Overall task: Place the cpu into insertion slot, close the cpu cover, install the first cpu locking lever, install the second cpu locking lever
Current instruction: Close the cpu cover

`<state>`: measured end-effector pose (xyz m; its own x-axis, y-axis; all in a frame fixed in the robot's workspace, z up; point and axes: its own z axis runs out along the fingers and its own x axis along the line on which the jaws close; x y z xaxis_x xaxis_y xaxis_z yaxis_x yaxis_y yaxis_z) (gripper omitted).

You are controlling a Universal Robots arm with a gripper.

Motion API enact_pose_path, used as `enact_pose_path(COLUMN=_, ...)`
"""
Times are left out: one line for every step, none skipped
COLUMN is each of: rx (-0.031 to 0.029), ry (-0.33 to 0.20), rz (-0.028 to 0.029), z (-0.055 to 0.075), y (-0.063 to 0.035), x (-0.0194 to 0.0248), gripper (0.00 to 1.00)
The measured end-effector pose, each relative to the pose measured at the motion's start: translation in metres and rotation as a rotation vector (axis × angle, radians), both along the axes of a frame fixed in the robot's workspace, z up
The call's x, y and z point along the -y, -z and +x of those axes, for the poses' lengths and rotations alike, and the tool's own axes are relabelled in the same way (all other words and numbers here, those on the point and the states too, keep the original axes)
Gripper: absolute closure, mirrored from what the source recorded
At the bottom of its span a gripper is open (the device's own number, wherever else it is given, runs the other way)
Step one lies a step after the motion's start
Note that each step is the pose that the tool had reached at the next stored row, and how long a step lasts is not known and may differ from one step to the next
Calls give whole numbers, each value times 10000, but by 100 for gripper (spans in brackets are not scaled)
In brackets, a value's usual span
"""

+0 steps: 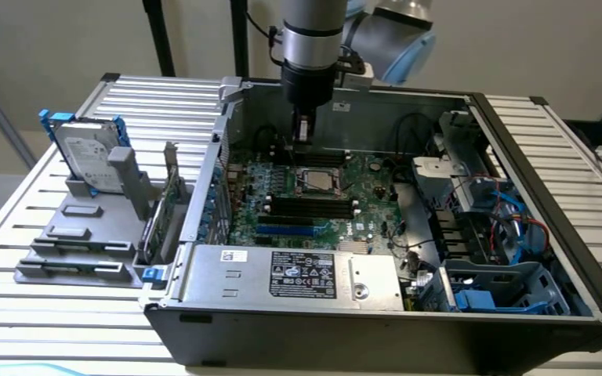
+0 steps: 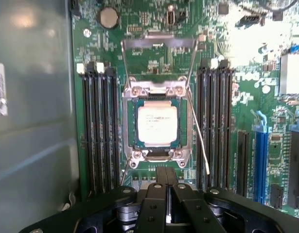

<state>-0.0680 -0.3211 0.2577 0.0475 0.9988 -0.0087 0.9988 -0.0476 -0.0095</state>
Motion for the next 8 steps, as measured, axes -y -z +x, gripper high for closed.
enact_pose_path(rx=-26, ry=-1, rz=1, z=39, y=-28, x=0, gripper=89)
enact_pose_path(rx=-50, ry=0, rz=0, z=83, y=-55, x=1, gripper=89)
enact_pose_path(rx=-69, ry=-1, rz=-1, z=128, y=-76, x=1, gripper=89)
enact_pose_path(rx=-81, ry=-1, rz=1, z=173, y=-93, x=1, gripper=89)
enact_pose_path(rx=-92, ry=0, rz=3, z=218, y=-108, x=1, gripper=89)
enact_pose_path(rx=-101, ry=-2, rz=4, z=265, y=-123, x=1, gripper=89)
enact_pose_path(rx=-107, ry=0, rz=6, z=311, y=-135, x=2, gripper=89)
enact_pose_path(rx=-112, ry=-2, rz=6, z=356, y=-146, x=2, gripper=89)
